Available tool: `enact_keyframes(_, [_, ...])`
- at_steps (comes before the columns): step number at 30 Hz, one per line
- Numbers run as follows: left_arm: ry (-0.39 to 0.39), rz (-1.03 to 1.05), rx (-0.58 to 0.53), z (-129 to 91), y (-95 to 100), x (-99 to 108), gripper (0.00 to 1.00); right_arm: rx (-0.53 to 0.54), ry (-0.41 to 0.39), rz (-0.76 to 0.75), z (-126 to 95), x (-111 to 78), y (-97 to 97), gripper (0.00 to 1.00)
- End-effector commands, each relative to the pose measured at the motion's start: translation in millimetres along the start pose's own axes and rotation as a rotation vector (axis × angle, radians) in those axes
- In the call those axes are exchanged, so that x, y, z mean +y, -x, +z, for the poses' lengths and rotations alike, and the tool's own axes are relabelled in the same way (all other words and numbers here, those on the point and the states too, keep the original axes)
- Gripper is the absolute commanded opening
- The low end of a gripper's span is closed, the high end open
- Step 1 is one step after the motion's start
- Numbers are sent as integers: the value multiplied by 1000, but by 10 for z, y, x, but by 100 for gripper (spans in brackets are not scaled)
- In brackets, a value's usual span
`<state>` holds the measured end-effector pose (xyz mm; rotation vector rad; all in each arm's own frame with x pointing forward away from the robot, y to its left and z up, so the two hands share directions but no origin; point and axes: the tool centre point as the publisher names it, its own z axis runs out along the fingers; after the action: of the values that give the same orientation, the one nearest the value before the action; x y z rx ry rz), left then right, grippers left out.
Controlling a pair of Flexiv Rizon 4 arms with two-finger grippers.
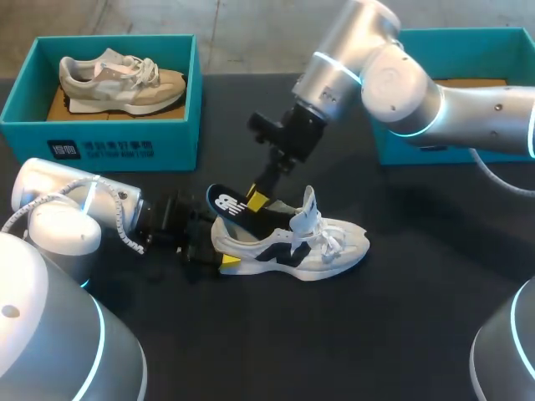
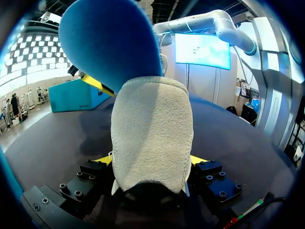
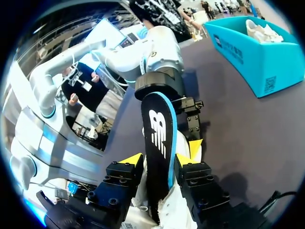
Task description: Take the shoe out of the shoebox, open the shoe tongue, remove and reinsert the insole, then place the shoe into the shoebox
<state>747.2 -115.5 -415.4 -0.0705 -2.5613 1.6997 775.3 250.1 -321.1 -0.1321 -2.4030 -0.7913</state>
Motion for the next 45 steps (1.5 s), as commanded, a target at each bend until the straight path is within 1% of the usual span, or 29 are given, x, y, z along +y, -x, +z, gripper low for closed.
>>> enact_keyframes(1, [3, 0, -1, -2, -4, 34, 0, 4, -2, 5, 73, 13, 21, 41])
enact_keyframes(6, [3, 0, -1, -2, -4, 34, 0, 7, 7, 17, 129, -7, 6, 40])
enact_keyframes(10, [3, 0, -1, -2, -4, 34, 0, -2, 22, 35, 174, -59, 14, 39])
enact_keyframes(12, [3, 0, -1, -2, -4, 34, 0, -3, 28, 39, 187, -71, 12, 37])
enact_keyframes(15, [3, 0, -1, -2, -4, 34, 0, -5, 28, 43, 191, -77, -9, 31])
enact_keyframes(17, [3, 0, -1, -2, -4, 34, 0, -9, 29, 45, 187, -82, -26, 25])
enact_keyframes(18, [3, 0, -1, -2, -4, 34, 0, -11, 29, 47, 185, -84, -29, 16])
enact_keyframes(19, [3, 0, -1, -2, -4, 34, 0, -12, 29, 48, 185, -85, -31, 0])
enact_keyframes(27, [3, 0, -1, -2, -4, 34, 0, -12, 37, 51, 174, -31, 0, 0])
enact_keyframes(35, [3, 0, -1, -2, -4, 34, 0, -34, 82, 46, 197, 52, 45, 0])
enact_keyframes(38, [3, 0, -1, -2, -4, 34, 0, -55, 103, 45, 175, 99, 37, 0])
enact_keyframes(45, [3, 0, -1, -2, -4, 34, 0, -77, 115, 46, 92, 208, -1, 0])
